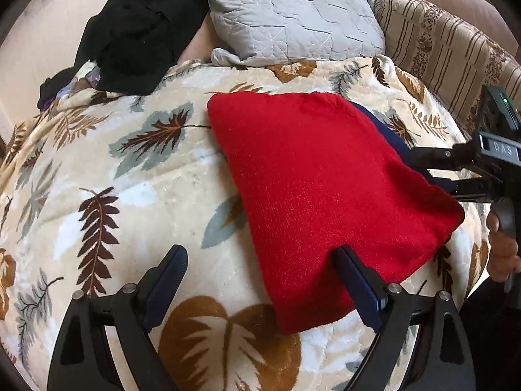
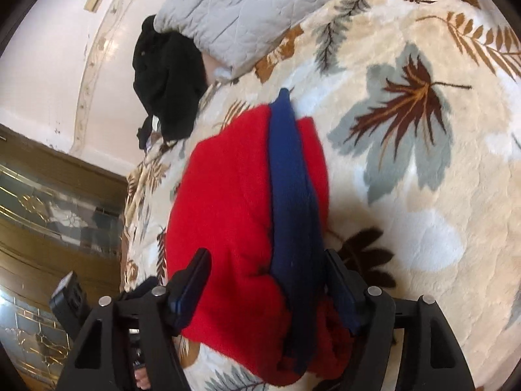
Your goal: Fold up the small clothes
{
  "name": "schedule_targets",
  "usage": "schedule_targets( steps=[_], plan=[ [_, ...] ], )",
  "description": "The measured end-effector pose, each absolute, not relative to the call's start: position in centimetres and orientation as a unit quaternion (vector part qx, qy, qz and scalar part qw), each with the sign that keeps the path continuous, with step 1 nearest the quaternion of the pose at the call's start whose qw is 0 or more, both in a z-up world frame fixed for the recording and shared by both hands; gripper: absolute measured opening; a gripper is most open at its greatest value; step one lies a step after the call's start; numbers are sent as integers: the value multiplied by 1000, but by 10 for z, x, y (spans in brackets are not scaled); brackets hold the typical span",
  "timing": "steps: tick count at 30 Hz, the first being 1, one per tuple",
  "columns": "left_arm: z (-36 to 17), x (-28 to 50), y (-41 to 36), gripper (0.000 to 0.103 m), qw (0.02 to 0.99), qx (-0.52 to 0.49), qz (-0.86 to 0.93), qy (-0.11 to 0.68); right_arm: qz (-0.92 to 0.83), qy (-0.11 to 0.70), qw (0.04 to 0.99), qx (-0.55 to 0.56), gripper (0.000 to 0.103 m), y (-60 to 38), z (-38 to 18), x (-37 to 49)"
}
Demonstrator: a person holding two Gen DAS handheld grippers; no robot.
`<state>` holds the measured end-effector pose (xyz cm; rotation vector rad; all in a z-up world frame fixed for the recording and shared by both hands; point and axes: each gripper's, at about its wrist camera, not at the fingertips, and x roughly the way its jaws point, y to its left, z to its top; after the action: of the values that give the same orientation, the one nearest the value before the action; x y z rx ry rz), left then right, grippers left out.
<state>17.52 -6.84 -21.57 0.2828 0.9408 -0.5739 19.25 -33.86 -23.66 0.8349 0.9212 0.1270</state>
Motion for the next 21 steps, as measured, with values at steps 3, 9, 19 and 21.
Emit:
schedule_targets(
  steps=[3,9,19,21],
  plan=[
    [-217,175,-70,92,843,139,-272,443,73,457,806,369,73,-325,-245,198],
    [-215,175,-73,92,848,150,-267,432,75,401,864,294,54,-305,-214,189],
    [-215,179,-74,92,846,141,-269,438,33,393,856,335,72,-331,-212,192],
    [-215,183,-73,92,845,134,-268,442,22,379,859,344,79,-341,-206,197]
  ],
)
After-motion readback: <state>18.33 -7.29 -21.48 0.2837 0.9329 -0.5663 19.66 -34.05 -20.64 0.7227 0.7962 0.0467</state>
